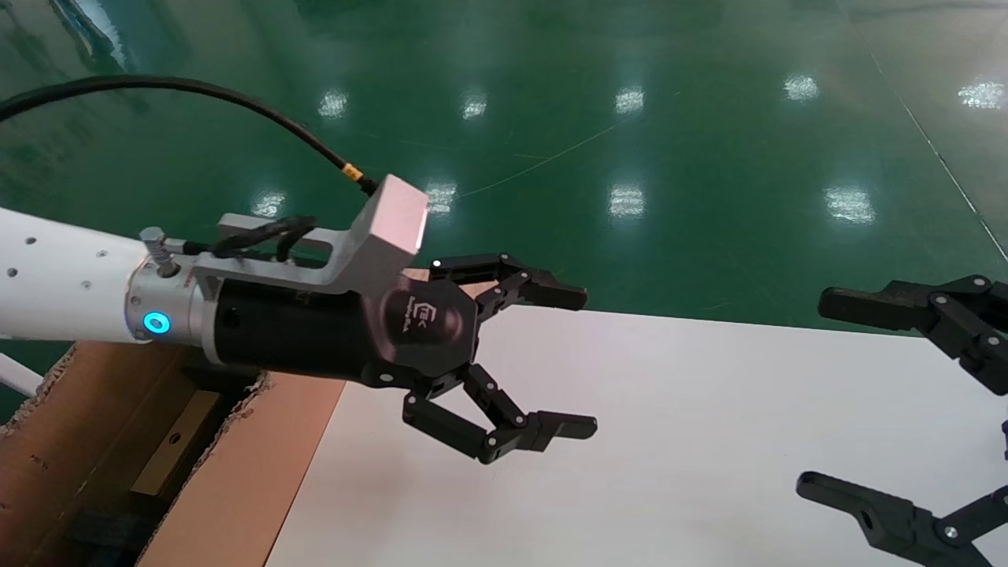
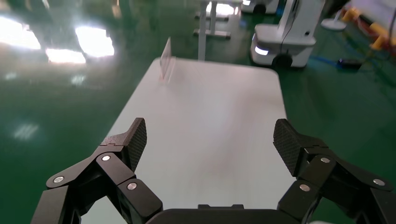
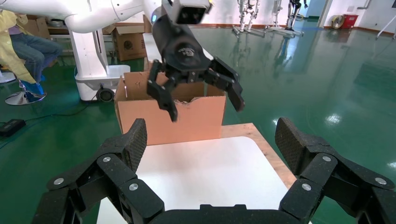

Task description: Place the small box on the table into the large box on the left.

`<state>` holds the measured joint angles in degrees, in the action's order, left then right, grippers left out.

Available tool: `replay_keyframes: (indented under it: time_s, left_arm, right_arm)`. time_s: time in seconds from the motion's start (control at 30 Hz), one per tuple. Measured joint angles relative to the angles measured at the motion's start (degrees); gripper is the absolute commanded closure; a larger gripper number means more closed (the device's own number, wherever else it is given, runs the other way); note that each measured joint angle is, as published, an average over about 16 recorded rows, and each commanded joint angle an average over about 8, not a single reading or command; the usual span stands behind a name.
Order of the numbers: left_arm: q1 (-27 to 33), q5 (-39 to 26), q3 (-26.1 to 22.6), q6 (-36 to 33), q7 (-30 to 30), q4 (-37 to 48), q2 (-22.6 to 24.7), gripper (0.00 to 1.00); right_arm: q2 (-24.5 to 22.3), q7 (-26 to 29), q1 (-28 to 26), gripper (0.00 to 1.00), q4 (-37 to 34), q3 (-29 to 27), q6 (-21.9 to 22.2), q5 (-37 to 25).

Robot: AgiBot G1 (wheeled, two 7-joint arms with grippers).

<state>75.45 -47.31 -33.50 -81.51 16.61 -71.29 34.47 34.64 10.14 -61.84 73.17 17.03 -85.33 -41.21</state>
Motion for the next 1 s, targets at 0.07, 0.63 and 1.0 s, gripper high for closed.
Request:
replay_keyframes:
  time_s: [0.07,0.63,1.0]
  left_arm:
    - [-2.18,0.86,2.75,-0.66,-0.92,-0.36,0.09,0.0]
    - [-15.12,5.97,19.06,-4.54,-6.15,-2.47,0.6,0.0]
    - [-14.85,5.92,18.7,-4.49,-6.09,-2.44,0.61,0.0]
  right_arm:
    - [0.0,0.0,0.0,0.0,0.0,0.01,0.0,0.0]
    - [-0.02,-0.02,0.0,0.0,-0.01,0.05,0.03,0.04]
    - [-0.02,-0.02,0.0,0.0,-0.01,0.05,0.03,0.05]
